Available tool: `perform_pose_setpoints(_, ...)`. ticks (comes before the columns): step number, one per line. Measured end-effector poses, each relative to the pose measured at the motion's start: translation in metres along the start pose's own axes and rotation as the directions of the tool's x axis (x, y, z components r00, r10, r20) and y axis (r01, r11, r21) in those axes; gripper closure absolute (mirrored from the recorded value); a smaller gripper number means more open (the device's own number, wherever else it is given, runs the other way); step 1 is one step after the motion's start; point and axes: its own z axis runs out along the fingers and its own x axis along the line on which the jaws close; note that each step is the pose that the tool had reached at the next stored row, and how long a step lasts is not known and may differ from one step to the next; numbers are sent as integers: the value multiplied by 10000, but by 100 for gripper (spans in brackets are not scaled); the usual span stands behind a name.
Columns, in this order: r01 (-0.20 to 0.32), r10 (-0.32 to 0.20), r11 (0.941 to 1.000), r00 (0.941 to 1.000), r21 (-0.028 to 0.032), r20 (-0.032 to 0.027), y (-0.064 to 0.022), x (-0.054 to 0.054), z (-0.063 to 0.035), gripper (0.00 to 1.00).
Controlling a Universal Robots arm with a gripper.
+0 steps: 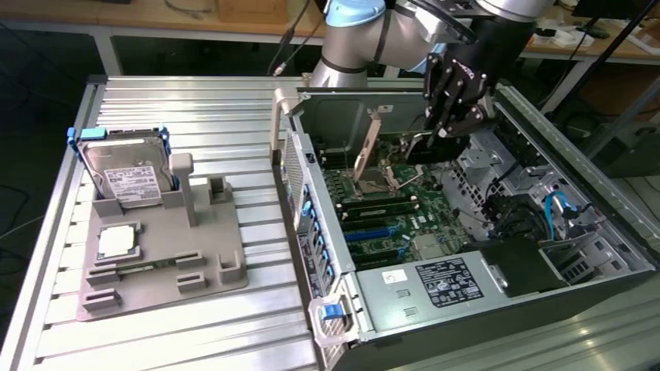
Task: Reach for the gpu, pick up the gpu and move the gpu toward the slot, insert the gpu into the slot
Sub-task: 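Insert the gpu into the slot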
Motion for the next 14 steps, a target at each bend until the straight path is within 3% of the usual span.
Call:
perform_pose_setpoints(3,-36,36,10000,10000,1,1,0,1,61,73)
perform_pose_setpoints(7,-593,593,9982,9982,15,9,0,3,135,73)
perform_pose_setpoints(11,-631,631,9980,9980,16,8,-1,15,201,73)
perform_pose_setpoints(14,-632,632,9980,9980,15,9,0,97,252,73)
